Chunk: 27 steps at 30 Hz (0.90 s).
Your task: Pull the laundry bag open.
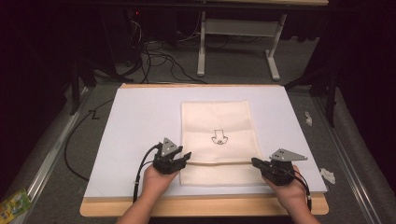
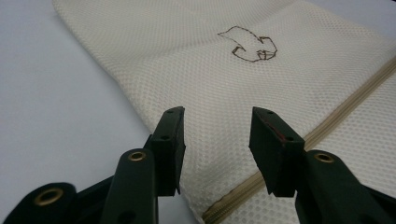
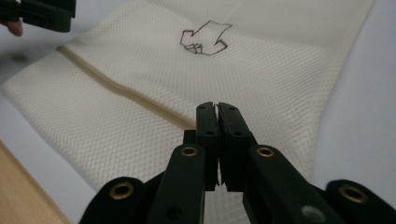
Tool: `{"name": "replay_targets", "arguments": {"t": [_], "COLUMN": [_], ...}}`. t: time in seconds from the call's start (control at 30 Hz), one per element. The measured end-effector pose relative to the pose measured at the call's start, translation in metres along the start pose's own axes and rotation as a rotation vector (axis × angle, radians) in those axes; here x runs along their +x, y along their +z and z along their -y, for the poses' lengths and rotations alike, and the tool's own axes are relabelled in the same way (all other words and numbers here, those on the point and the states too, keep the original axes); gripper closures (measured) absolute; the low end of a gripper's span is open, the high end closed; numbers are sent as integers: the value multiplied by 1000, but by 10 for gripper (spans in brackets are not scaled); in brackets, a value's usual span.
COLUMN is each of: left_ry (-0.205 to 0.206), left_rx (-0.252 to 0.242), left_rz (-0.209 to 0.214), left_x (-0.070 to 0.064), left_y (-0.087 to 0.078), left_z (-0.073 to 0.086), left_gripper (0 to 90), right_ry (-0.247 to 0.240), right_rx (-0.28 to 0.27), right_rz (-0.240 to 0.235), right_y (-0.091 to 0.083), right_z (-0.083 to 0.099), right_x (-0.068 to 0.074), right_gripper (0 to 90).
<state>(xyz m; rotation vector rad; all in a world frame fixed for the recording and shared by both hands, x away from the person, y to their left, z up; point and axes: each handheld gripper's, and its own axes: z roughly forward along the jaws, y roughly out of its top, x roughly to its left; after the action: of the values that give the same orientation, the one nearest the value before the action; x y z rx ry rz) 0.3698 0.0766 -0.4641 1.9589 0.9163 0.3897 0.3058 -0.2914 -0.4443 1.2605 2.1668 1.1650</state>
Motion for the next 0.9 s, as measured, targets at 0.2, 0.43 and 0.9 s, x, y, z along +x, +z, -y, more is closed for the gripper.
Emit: {"name": "replay_targets", "arguments": {"t": [0.2, 0.43, 0.9], "left_ry": [33, 39, 47], "left_rx": [22, 44, 43], "left_rz": [3, 20, 27], "left_x": [-5, -5, -7], "left_y": [1, 3, 3], "left_z": [1, 2, 2], "left_gripper": [540, 568, 563], "right_ry": [87, 158, 116], "right_rx": [17, 56, 61], "right_rz": [138, 84, 103], "right_y": [-5, 4, 14], "right_z": [14, 26, 26], "right_x": [-35, -49, -43], "right_gripper": [819, 722, 653]}}
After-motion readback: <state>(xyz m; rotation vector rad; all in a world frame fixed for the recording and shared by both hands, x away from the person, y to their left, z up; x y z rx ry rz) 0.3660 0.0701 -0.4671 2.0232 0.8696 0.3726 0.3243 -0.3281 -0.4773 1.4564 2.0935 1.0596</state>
